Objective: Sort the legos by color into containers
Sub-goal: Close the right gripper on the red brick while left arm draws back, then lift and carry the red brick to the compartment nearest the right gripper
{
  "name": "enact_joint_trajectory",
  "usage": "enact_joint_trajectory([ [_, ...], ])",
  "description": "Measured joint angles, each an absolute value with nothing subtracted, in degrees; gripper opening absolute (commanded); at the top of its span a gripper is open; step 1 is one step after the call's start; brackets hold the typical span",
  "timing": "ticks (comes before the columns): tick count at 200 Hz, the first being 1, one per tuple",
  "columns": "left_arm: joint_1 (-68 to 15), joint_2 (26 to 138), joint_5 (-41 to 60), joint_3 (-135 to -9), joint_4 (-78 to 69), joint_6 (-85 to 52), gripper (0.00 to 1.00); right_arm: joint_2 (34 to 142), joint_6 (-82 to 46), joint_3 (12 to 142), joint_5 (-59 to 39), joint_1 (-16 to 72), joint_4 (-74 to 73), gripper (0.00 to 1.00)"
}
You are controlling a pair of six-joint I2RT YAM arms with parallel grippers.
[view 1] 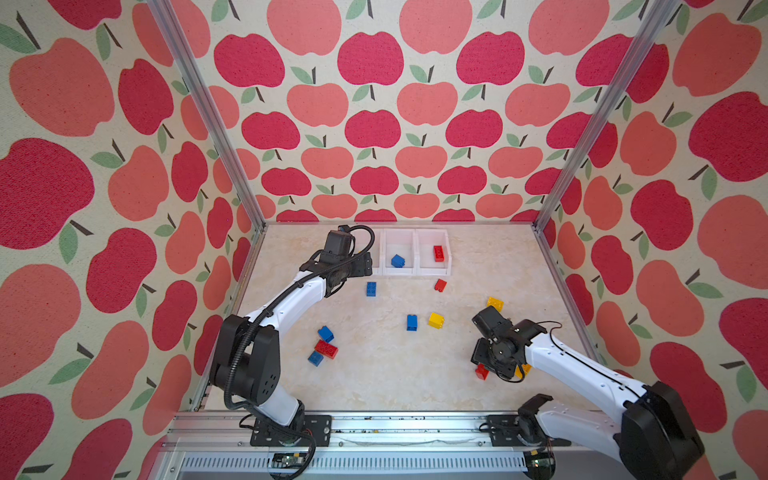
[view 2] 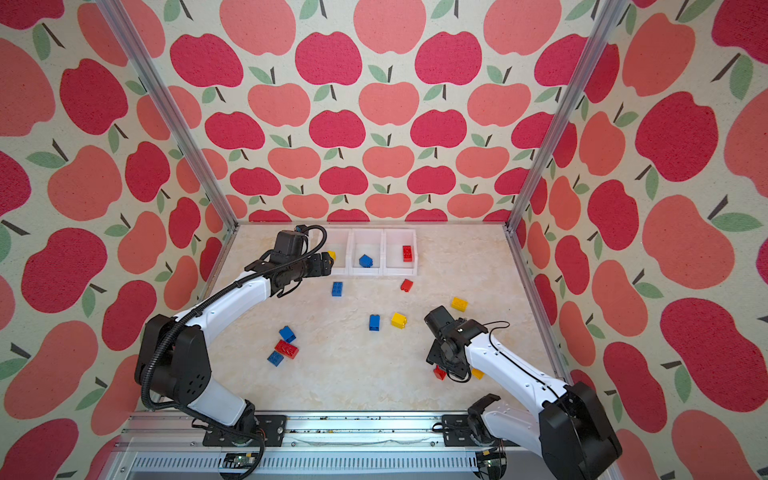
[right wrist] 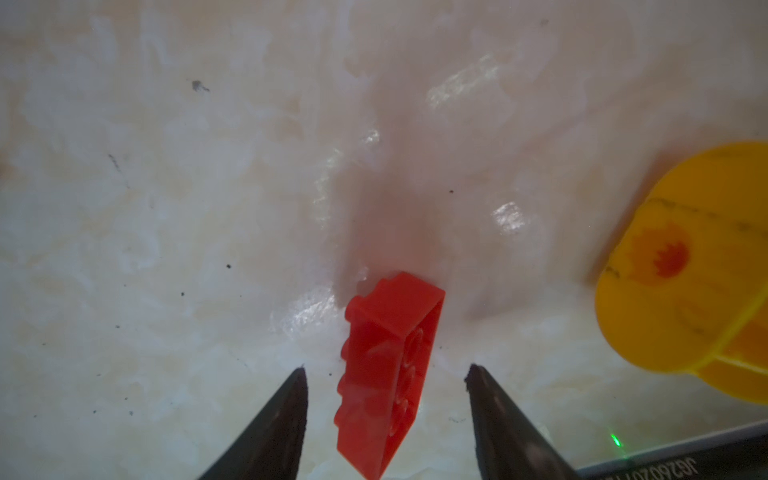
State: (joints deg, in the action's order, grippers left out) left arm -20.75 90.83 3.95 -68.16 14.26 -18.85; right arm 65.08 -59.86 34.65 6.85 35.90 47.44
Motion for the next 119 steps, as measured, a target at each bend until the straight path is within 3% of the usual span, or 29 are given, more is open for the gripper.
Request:
enact_joint_trajectory([
  [44, -20.8, 89.6, 3.9, -67.0, 14.2, -19.1, 0.89, 68.9, -59.9, 34.0, 6.9, 35.9, 44.5, 0.58],
  [61, -20.8, 89.1, 3.9, -66.3, 14.0, -19.1, 0.89, 70.2, -59.8, 33.8, 6.8, 35.9, 43.8, 0.49],
  [119, -20.6, 87.4, 3.9, -64.1, 13.4, -20.1, 0.9, 71.2, -59.1, 33.7, 6.8, 35.9, 42.9, 0.32],
])
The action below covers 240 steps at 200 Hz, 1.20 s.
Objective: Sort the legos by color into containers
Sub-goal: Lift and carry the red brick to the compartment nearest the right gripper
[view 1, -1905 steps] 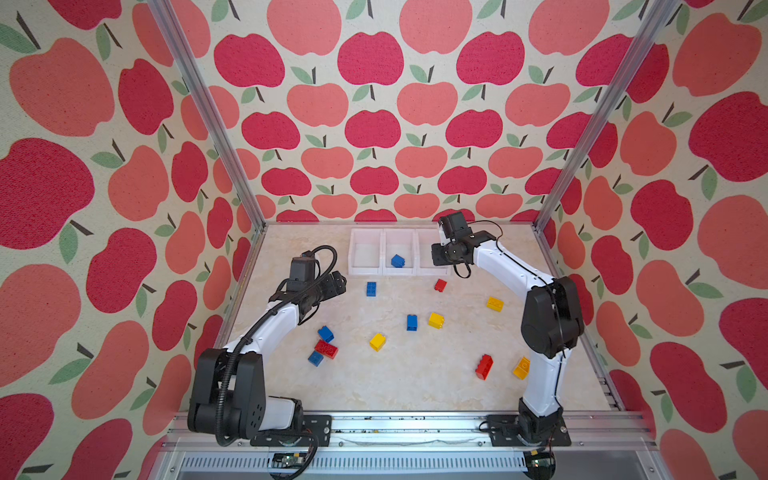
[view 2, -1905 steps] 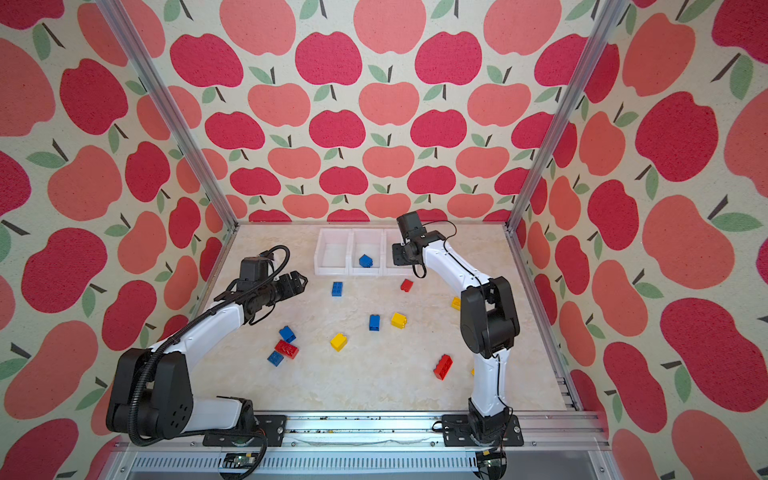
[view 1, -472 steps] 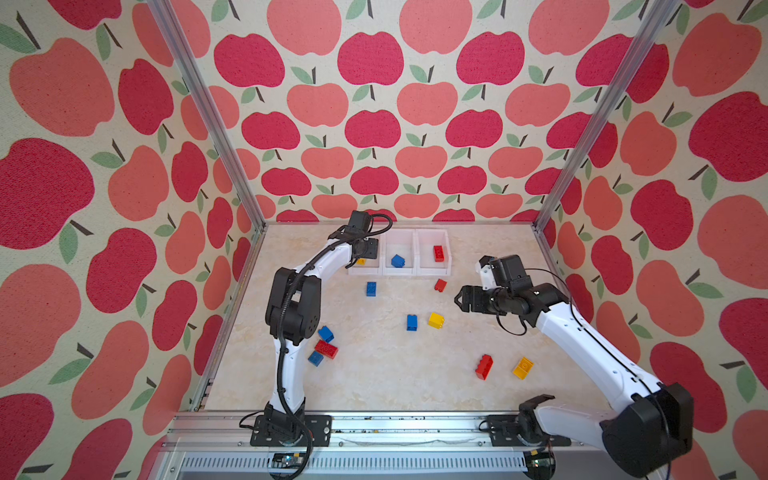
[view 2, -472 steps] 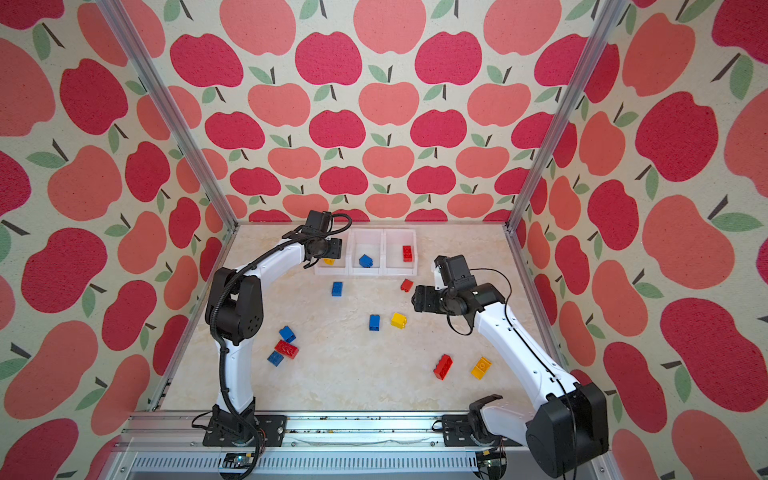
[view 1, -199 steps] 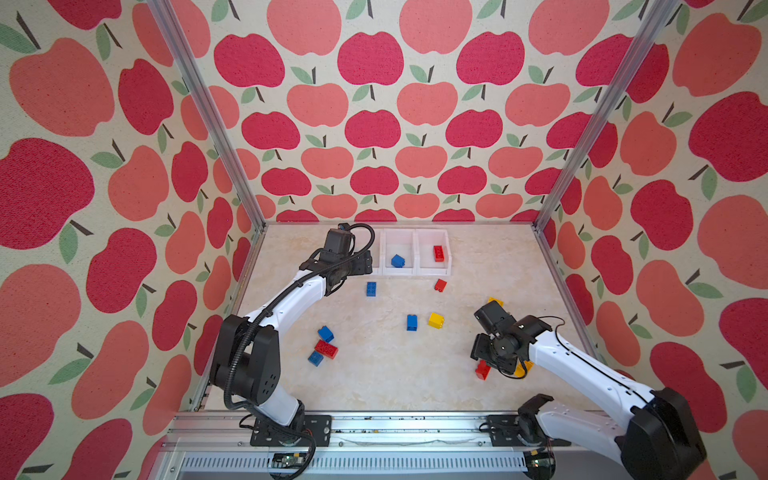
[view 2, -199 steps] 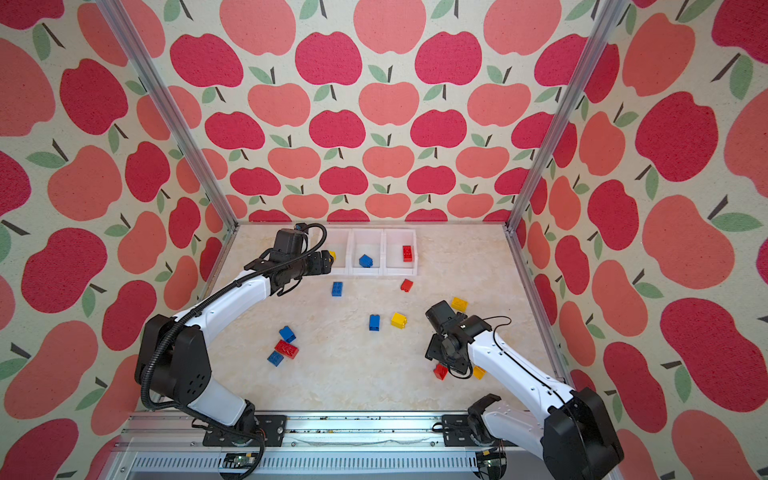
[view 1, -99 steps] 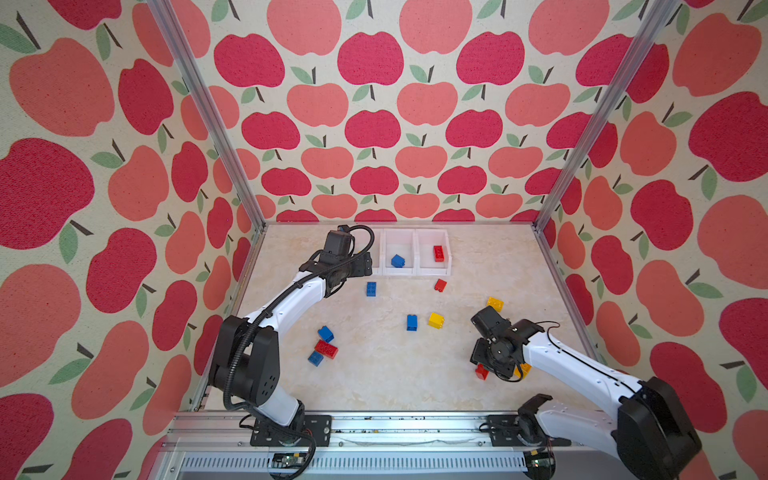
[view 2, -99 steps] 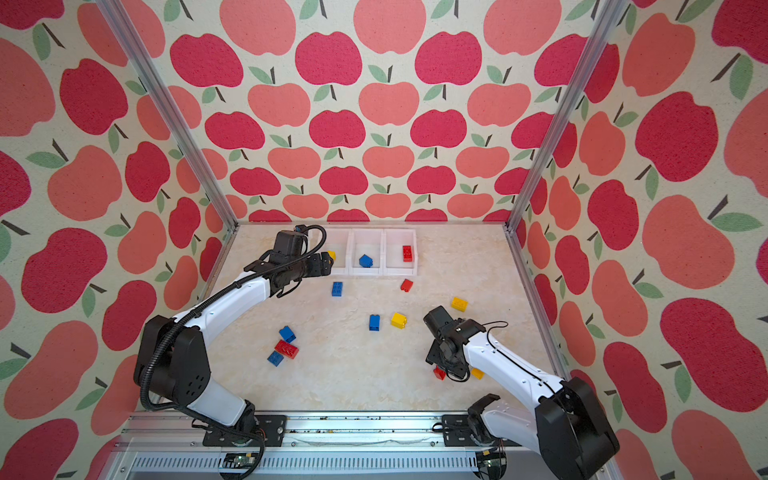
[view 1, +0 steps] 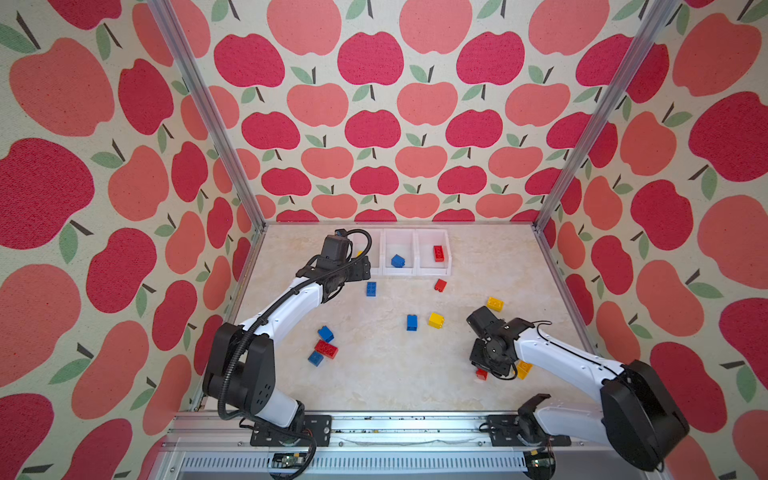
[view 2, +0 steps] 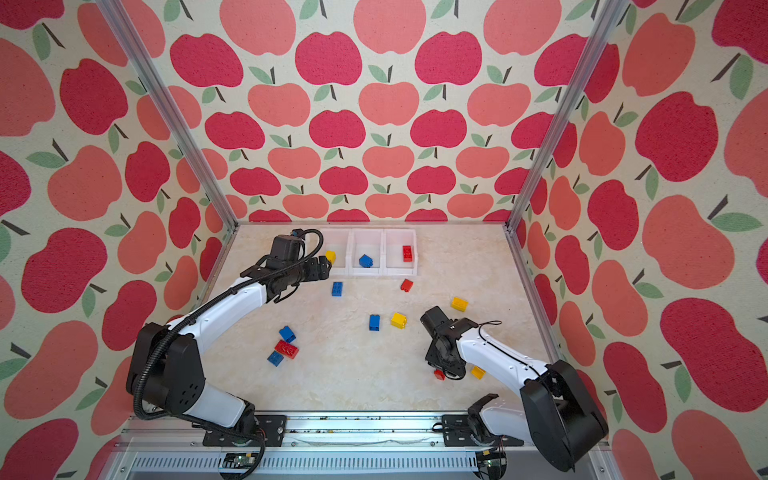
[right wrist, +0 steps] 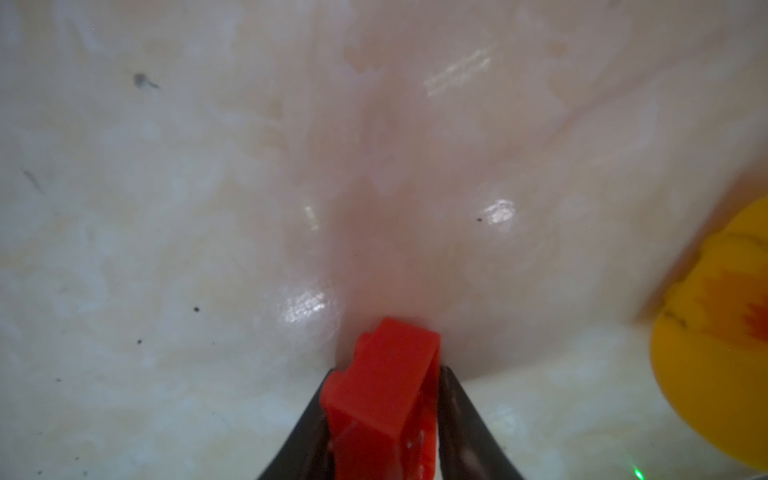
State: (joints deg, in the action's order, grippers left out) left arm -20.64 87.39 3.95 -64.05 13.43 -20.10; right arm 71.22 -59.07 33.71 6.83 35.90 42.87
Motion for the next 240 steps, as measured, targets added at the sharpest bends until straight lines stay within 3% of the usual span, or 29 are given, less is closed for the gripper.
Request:
enact_joint_trajectory([
  [80, -20.6, 84.4, 3.9, -60.6, 13.4, -20.8, 0.9, 70.8, -58.2, 34.0, 6.9, 36.1, 43.8, 0.18],
  [154, -20.2, 78.6, 3.9, -56.2, 13.4, -21.9, 0.92, 69.6, -54.0, 45.3, 8.7, 36.7, 47.6, 0.16],
  [240, -18.4, 73.0, 5.4, -49.8, 13.7, -24.2, 0.96, 85.8, -36.8, 68.9, 15.5, 35.9, 44.0, 0.16],
])
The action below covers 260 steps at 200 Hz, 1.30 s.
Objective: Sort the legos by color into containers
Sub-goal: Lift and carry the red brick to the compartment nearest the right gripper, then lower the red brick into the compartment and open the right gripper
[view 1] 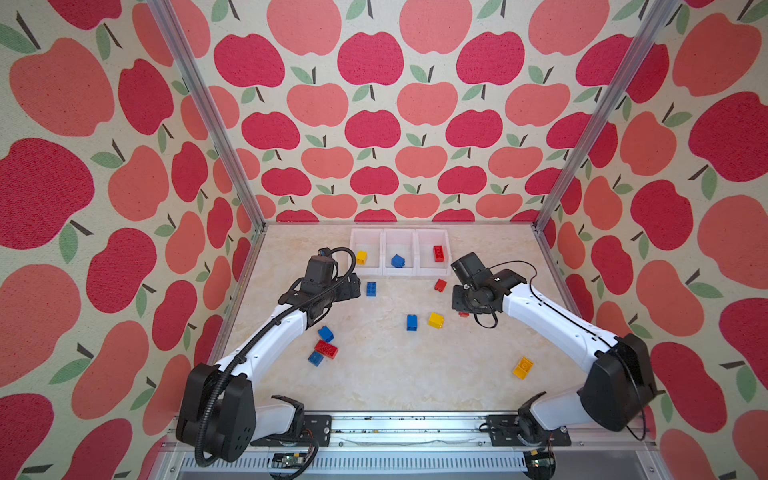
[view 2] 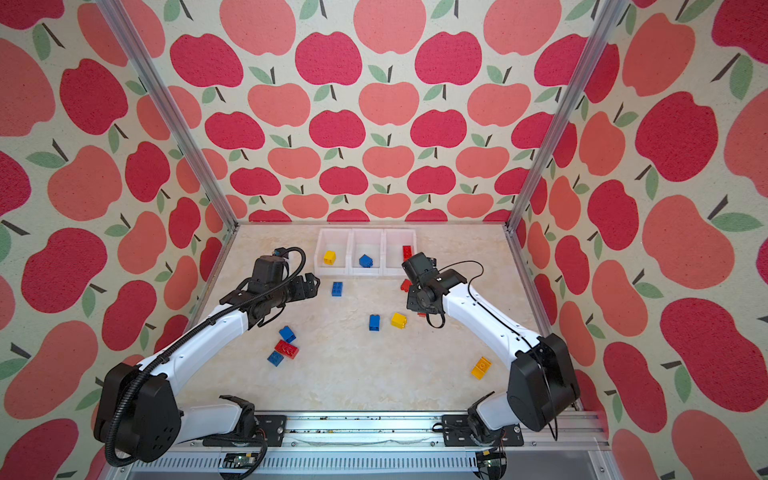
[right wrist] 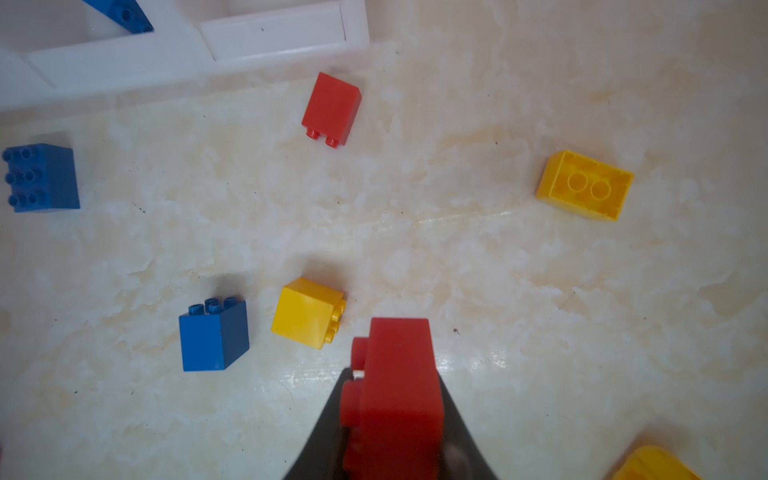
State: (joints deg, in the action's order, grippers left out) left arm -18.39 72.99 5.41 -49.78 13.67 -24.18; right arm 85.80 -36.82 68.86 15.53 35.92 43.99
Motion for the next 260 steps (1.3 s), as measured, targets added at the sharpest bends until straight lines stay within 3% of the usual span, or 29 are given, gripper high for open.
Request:
enact_joint_trajectory([
  [114, -17.0, 69.1, 6.1, -46.6, 14.9, -24.6, 0.99, 111.2, -16.0, 94.3, 9.5, 29.7, 29.1, 0.15],
  [213, -15.8, 66.6, 6.1, -45.1, 15.1, -24.6, 0.99, 127.5, -12.2, 110.0, 3.6, 27.6, 30.1, 0.16],
  [240, -15.5, 66.0, 6.1, -45.1, 15.2, -24.6, 0.99, 130.0, -12.2, 112.2, 3.2, 26.9, 30.9, 0.19],
  [260, -15.4, 65.9, 6.1, -45.1, 15.5, -24.6, 0.99, 131.4, -12.3, 113.9, 2.8, 26.6, 31.9, 0.28],
])
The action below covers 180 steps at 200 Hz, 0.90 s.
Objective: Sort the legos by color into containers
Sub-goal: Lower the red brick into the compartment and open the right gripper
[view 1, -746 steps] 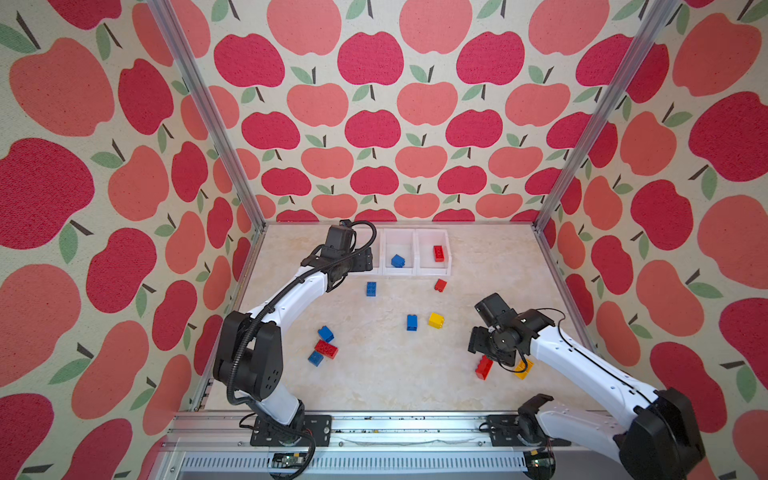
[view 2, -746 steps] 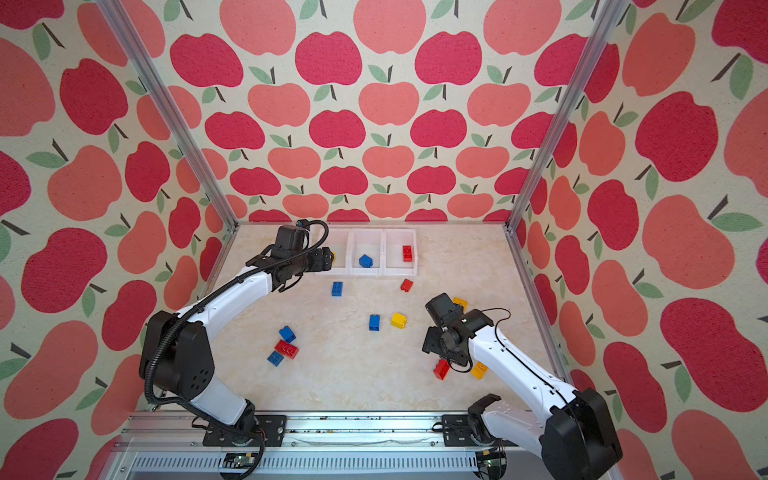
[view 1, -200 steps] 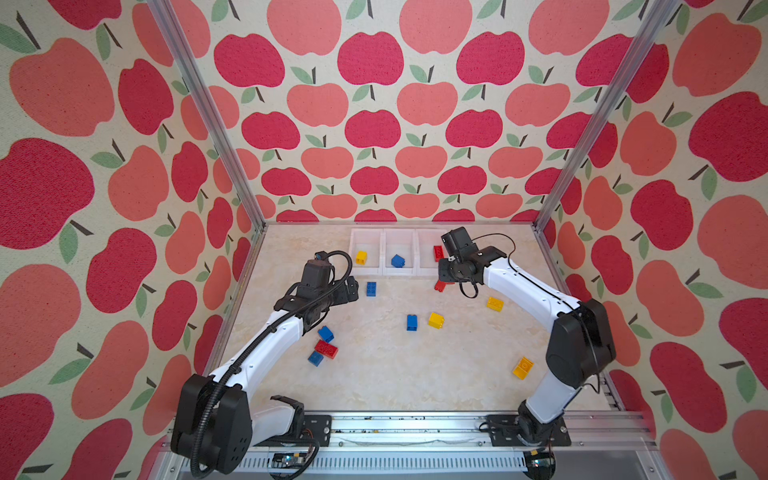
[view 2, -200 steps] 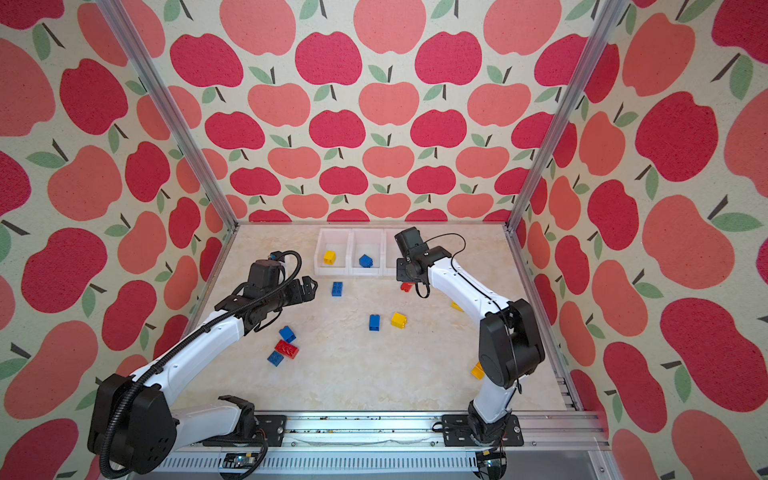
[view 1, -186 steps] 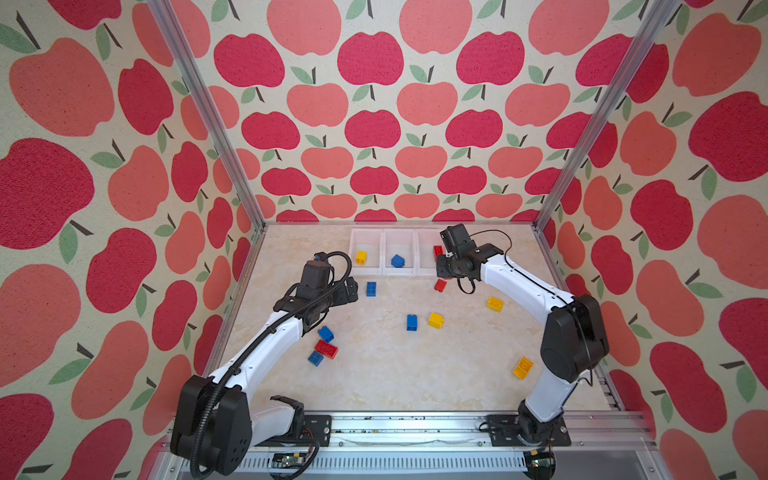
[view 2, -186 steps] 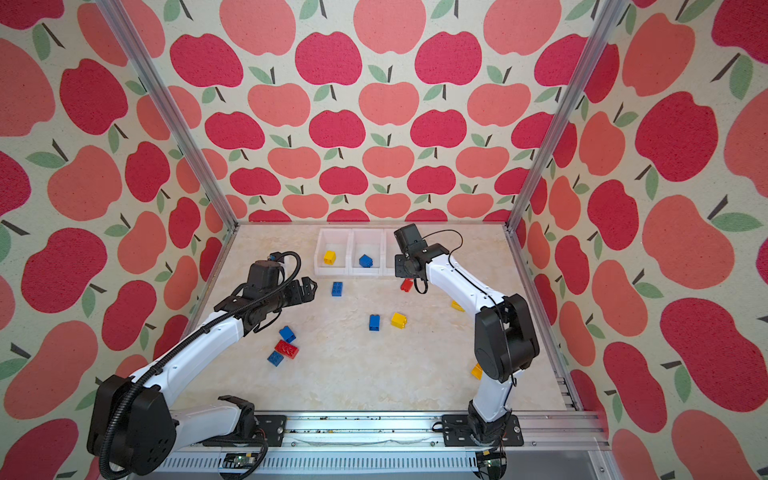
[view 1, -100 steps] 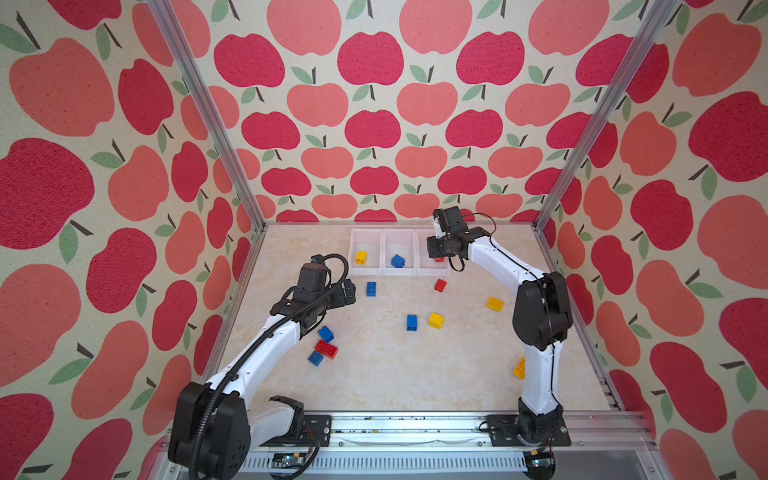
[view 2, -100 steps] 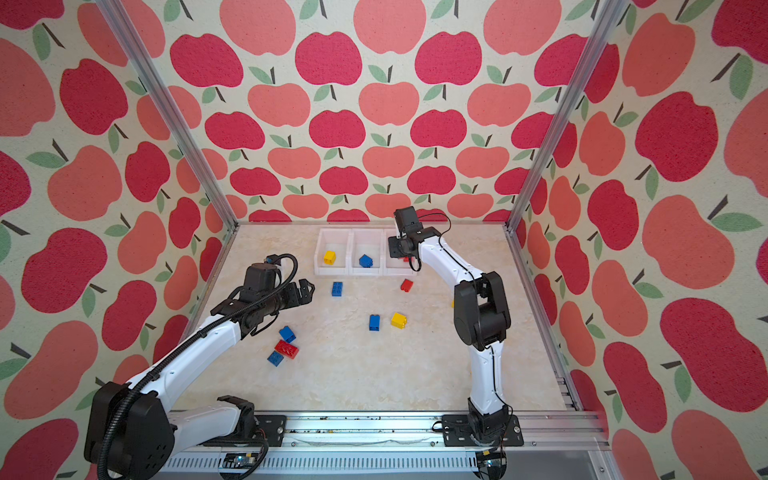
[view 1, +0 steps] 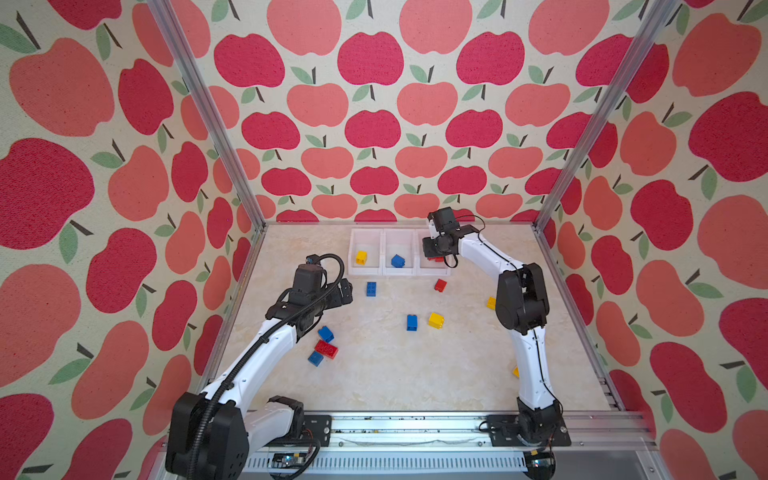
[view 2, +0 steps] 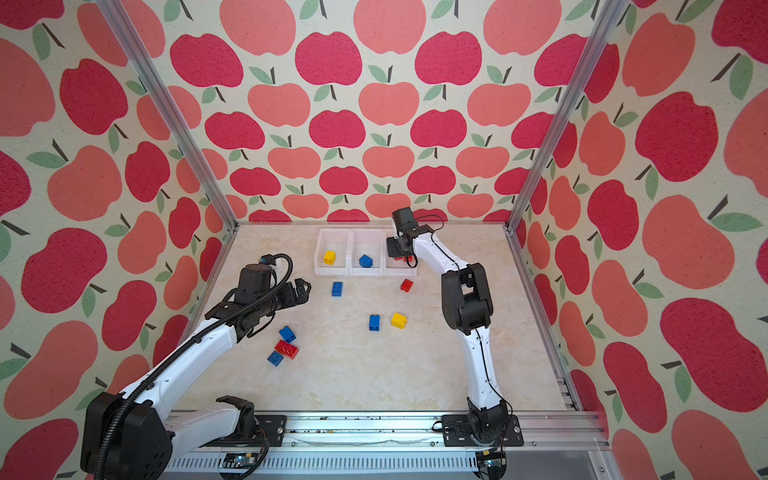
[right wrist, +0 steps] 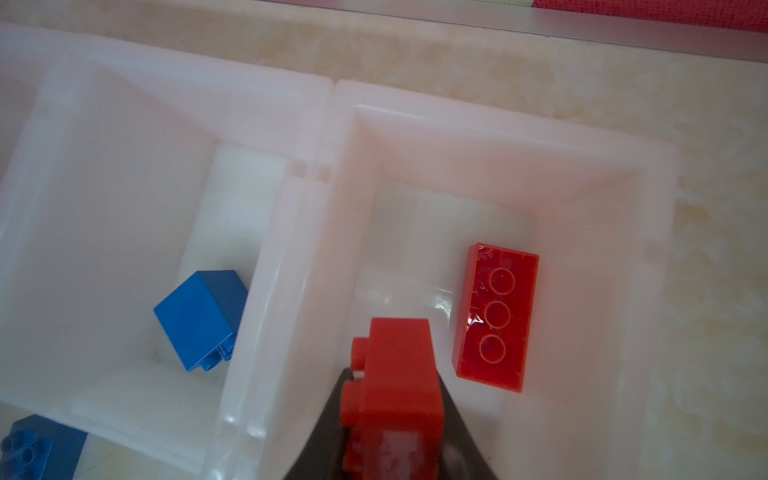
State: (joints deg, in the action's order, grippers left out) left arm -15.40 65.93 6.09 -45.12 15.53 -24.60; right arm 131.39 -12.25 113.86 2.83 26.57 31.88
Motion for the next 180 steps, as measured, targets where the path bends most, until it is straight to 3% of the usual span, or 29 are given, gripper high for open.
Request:
enact_joint_trajectory([
  [50, -15.4, 65.3, 6.1, -44.9, 16.6, -24.6, 0.99, 132.2, -12.2, 115.4, 2.1, 26.5, 32.8, 0.46],
  [125, -15.4, 65.2, 6.1, -44.9, 17.1, -24.6, 0.99, 132.1, -12.3, 115.4, 1.4, 26.5, 33.5, 0.5],
  [180, -15.4, 65.3, 6.2, -44.9, 17.1, -24.6, 0.99, 128.1, -12.9, 112.8, 1.6, 26.6, 35.2, 0.62],
])
